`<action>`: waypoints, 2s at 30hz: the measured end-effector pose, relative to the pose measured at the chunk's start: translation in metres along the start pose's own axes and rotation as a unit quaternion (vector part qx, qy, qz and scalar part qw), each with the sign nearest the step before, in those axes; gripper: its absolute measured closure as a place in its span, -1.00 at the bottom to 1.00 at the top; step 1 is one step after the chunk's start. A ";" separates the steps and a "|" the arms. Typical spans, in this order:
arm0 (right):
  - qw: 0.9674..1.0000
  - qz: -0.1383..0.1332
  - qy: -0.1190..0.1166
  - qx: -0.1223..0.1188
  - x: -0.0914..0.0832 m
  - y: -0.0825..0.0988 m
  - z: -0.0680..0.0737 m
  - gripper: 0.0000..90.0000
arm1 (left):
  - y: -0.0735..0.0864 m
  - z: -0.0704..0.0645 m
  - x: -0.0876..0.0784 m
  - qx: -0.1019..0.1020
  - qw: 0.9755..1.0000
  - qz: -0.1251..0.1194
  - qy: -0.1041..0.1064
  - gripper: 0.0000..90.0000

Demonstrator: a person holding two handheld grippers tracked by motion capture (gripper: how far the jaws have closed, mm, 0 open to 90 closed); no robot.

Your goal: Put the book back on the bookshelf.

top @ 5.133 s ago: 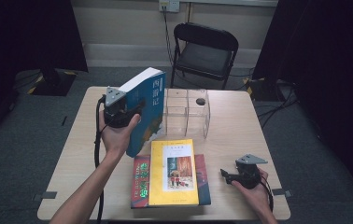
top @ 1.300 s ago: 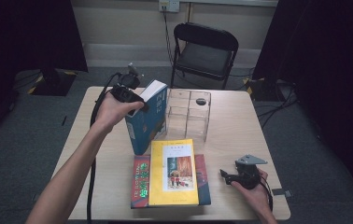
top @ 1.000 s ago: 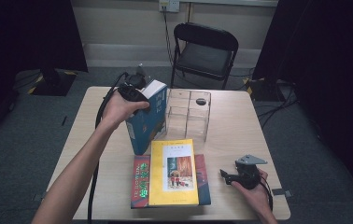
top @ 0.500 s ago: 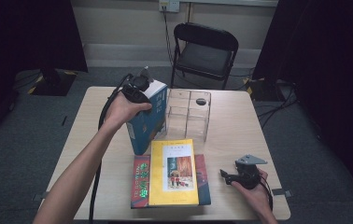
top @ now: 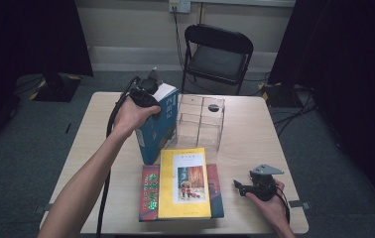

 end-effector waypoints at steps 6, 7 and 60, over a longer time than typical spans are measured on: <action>1.000 0.000 0.000 0.000 0.000 0.000 0.000 -0.49 | -0.007 0.002 0.000 -0.009 1.000 0.004 0.006 0.37; 1.000 0.000 0.000 0.000 0.000 0.000 0.000 -0.49 | -0.011 0.004 0.000 -0.018 1.000 0.000 0.010 0.37; 1.000 0.001 -0.006 -0.007 0.000 0.000 0.001 -0.49 | 0.035 0.017 0.024 -0.038 0.958 -0.283 0.023 -0.06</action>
Point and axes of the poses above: each handheld gripper's, and its own axes: x roughly forward along the jaws, y roughly out of its underside, z roughly to its left, the point moved 3 cm from there along x, roughly forward along the jaws, and after that the axes turned 6 degrees about -y, right-handed, at the moved point
